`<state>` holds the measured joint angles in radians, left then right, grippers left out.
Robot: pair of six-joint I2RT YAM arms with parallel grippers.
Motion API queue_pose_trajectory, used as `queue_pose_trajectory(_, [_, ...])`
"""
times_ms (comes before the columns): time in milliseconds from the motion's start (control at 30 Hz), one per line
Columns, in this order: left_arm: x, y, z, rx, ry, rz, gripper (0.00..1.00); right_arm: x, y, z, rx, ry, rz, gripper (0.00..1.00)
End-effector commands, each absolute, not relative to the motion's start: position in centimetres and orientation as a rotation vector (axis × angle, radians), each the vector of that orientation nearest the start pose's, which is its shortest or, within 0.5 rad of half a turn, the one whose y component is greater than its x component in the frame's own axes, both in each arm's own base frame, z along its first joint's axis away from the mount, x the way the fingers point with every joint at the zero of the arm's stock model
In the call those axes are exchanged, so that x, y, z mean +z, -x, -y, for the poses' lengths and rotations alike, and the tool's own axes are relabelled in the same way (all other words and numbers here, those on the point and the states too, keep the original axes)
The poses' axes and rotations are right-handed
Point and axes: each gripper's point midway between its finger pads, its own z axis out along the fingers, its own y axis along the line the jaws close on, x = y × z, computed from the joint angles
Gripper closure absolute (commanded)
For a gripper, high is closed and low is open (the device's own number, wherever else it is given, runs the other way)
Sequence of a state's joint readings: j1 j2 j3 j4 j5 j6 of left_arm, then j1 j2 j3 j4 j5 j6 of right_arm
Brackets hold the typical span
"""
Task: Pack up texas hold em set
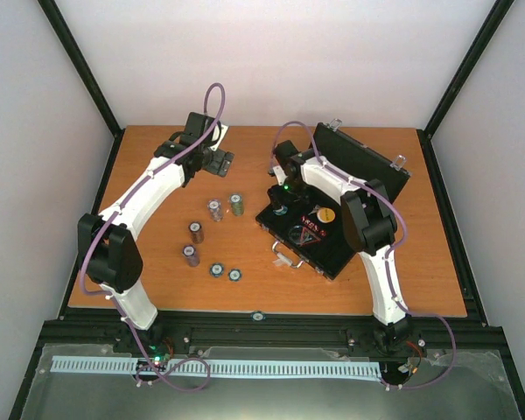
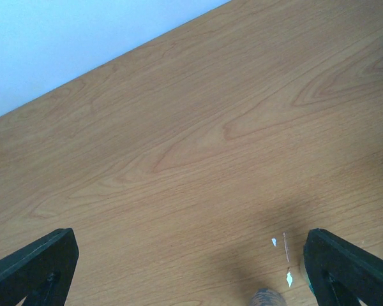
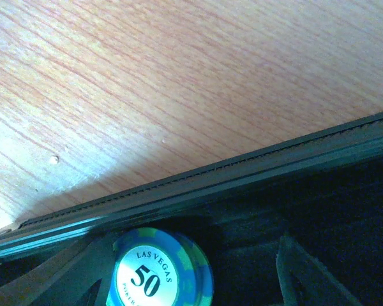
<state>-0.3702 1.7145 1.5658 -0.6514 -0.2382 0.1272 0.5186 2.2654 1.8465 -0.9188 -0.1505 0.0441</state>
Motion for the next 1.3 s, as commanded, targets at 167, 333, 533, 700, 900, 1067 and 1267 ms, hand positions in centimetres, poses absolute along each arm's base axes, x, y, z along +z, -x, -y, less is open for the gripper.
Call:
queue_pose_trajectory(167, [23.6, -46.5, 13.0, 0.184, -0.457, -2.271, 0.00, 2.9, -39.7, -25.6, 0.292, 0.833, -2.885, 0.26])
queue_pose_trajectory(333, [23.6, -46.6, 13.1, 0.184, -0.458, -2.270, 0.00, 4.4, -39.5, -26.0, 0.336, 0.879, -2.823, 0.17])
queue_pose_trajectory(533, [23.6, -46.6, 13.1, 0.183, -0.457, -2.270, 0.00, 3.7, -39.0, -25.4, 0.309, 0.902, -2.834, 0.16])
queue_pose_trajectory(700, [23.3, -46.7, 13.2, 0.179, -0.459, -2.276, 0.00, 1.2, -38.2, -24.8, 0.281, 0.920, -2.910, 0.15])
queue_pose_trajectory(900, [23.1, -46.7, 13.2, 0.178, -0.459, -2.279, 0.00, -0.1, -38.2, -24.5, 0.242, 0.939, -2.939, 0.23])
queue_pose_trajectory(1067, [23.1, -46.6, 13.2, 0.177, -0.459, -2.279, 0.00, 0.1, -38.4, -23.6, 0.160, 0.952, -2.925, 0.17])
queue_pose_trajectory(1267, [23.2, -46.7, 13.3, 0.171, -0.457, -2.276, 0.00, -0.8, -38.1, -22.8, 0.087, 0.975, -2.946, 0.12])
